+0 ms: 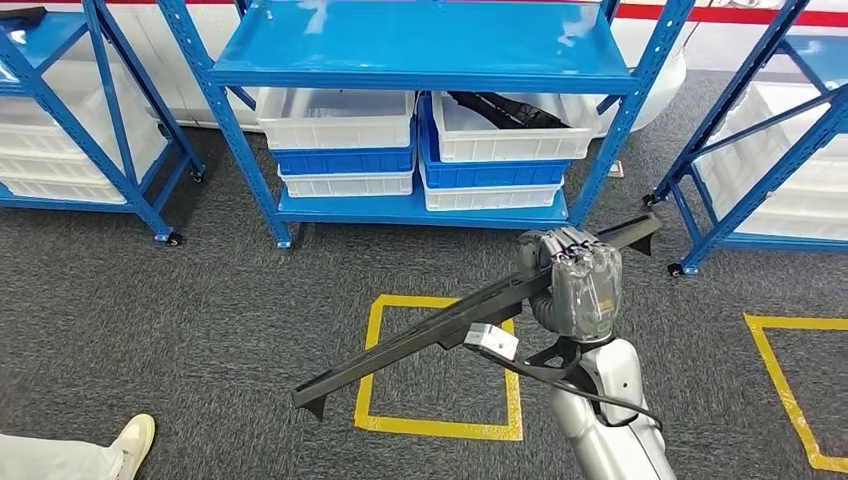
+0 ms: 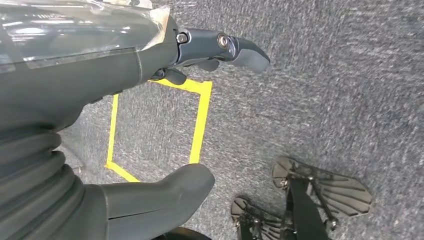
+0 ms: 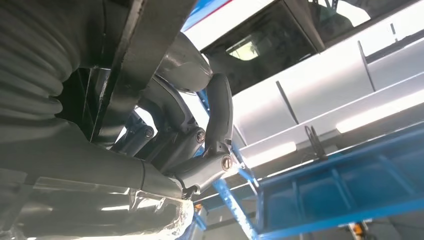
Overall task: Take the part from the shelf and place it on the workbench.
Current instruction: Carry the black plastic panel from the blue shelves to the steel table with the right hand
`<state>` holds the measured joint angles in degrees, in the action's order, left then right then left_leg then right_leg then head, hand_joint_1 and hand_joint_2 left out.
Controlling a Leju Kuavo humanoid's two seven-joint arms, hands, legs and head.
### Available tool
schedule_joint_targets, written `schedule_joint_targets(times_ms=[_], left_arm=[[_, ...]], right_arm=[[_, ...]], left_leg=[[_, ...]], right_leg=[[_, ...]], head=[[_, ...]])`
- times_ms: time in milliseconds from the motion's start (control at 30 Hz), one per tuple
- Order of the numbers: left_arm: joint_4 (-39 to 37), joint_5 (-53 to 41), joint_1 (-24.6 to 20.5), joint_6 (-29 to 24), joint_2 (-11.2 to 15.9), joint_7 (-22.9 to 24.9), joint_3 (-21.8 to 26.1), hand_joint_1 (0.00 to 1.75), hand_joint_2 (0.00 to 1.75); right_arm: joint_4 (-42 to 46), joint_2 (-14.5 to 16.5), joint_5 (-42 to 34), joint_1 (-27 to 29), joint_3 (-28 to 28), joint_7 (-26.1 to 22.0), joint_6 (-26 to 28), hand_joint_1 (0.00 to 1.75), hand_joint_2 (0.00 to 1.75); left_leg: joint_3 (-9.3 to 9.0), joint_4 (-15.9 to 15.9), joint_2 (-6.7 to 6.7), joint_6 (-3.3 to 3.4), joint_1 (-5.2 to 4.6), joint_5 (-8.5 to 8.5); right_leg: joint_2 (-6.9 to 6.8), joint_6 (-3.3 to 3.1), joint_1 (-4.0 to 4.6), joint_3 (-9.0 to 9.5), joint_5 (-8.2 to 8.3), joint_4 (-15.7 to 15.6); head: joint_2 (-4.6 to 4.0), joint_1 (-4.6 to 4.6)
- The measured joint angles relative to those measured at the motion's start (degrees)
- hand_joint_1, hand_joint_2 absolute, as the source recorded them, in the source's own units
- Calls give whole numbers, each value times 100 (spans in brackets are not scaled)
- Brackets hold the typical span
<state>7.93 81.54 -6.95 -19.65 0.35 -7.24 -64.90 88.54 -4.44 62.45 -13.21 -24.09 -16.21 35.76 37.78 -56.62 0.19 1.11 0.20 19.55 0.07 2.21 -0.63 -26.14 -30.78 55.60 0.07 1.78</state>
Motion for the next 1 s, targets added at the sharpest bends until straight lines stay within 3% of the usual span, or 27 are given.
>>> schedule_joint_targets(times_ms=[67,133,200,233,267,300,367,433,467,533,600,667,733,767,800,867,900,933,1000], left_arm=[[-2,10,13,-21,1,-2,2,0,175],[-3,31,22,-37,-5,-12,5,0,175],[-2,65,20,-63,-13,-27,20,0,175],[-2,84,20,-83,-15,-27,33,0,175],[-2,104,20,-109,-15,-21,50,0,175],[-2,121,21,-129,-15,-13,68,0,175],[-3,142,21,-157,-11,0,97,0,175],[-2,157,20,-176,-4,5,110,0,175],[-2,162,19,-189,-2,9,116,0,175],[-2,166,18,-209,-10,21,129,0,175],[-1,152,16,-214,-20,28,136,0,175],[0,115,24,-204,-21,31,136,0,175],[0,71,37,-178,-19,39,136,0,175],[0,50,40,-162,-20,46,136,0,175],[0,29,41,-145,-22,58,134,0,175],[0,-22,39,-109,-27,99,128,0,175],[0,-50,37,-95,-23,129,122,0,175],[-1,-77,36,-83,-18,164,113,0,175],[-1,-115,35,-78,-14,240,91,0,175]], right_arm=[[-38,15,-10,-21,-15,-13,-1,175,175],[-69,43,-55,-41,-28,-25,-4,175,175],[-101,66,-192,-55,-39,-36,-17,175,175],[-122,73,-274,-62,-44,-46,-25,175,175],[-147,78,-358,-70,-48,-67,-30,175,175],[-171,81,-418,-81,-50,-90,-32,175,175],[-207,95,-479,-114,-52,-134,-33,175,175],[-223,130,-486,-178,-57,-146,-33,175,175],[-229,150,-485,-212,-64,-147,-33,175,175],[-240,179,-484,-253,-78,-147,-33,175,175],[-246,186,-483,-269,-87,-147,-33,175,175],[-253,185,-475,-284,-98,-135,-33,175,175],[-257,185,-452,-269,-103,-108,-33,175,175],[-257,180,-430,-249,-100,-91,-33,175,175],[-256,175,-401,-225,-94,-70,-33,175,175],[-238,163,-334,-168,-69,-23,-31,175,175],[-216,161,-298,-125,-51,-2,-28,175,175],[-182,156,-262,-72,-27,14,-26,175,175],[-105,141,-177,78,29,41,-21,175,175]], left_leg=[[63,-43,-11,-73,30,59],[218,-407,-19,-126,53,514],[424,-1151,-21,-161,55,1046],[483,-1486,-21,-169,55,1135],[469,-1683,-25,-165,54,1087],[347,-1650,-35,-146,53,938],[-188,-1012,-175,-54,48,717],[-716,-238,-354,40,41,790],[-848,-24,-391,70,29,859],[-887,83,-288,107,9,839],[-877,151,-161,165,28,749],[-820,181,-27,196,44,671],[-738,174,113,193,42,620],[-704,168,181,182,43,597],[-678,160,247,168,47,581],[-643,113,372,127,55,577],[-627,73,423,94,50,590],[-613,37,467,56,44,603],[-605,4,547,-19,38,606]], right_leg=[[-8,-124,-17,-110,92,14],[-13,-243,-36,-216,209,5],[5,-291,-17,-354,335,11],[24,-294,-7,-434,399,16],[52,-288,3,-514,465,24],[90,-277,12,-586,520,31],[179,-248,26,-697,615,39],[265,-196,35,-761,696,44],[309,-161,26,-785,737,42],[389,-78,16,-826,805,33],[317,-53,17,-947,713,197],[147,-66,-5,-1251,358,846],[70,-27,-42,-1549,23,1613],[52,23,-64,-1561,-25,1745],[25,87,-87,-1438,17,1622],[-134,199,-124,-900,233,800],[-231,211,-121,-665,331,422],[-295,183,-110,-522,387,184],[-274,66,-70,-515,427,126]], head=[[0,6],[0,30],[0,55],[0,59],[0,59],[0,61],[0,63],[0,58],[0,57],[0,64],[0,46],[0,-1],[0,-33],[0,-37],[0,-42],[0,-46],[0,-47],[0,-44],[0,-41]])
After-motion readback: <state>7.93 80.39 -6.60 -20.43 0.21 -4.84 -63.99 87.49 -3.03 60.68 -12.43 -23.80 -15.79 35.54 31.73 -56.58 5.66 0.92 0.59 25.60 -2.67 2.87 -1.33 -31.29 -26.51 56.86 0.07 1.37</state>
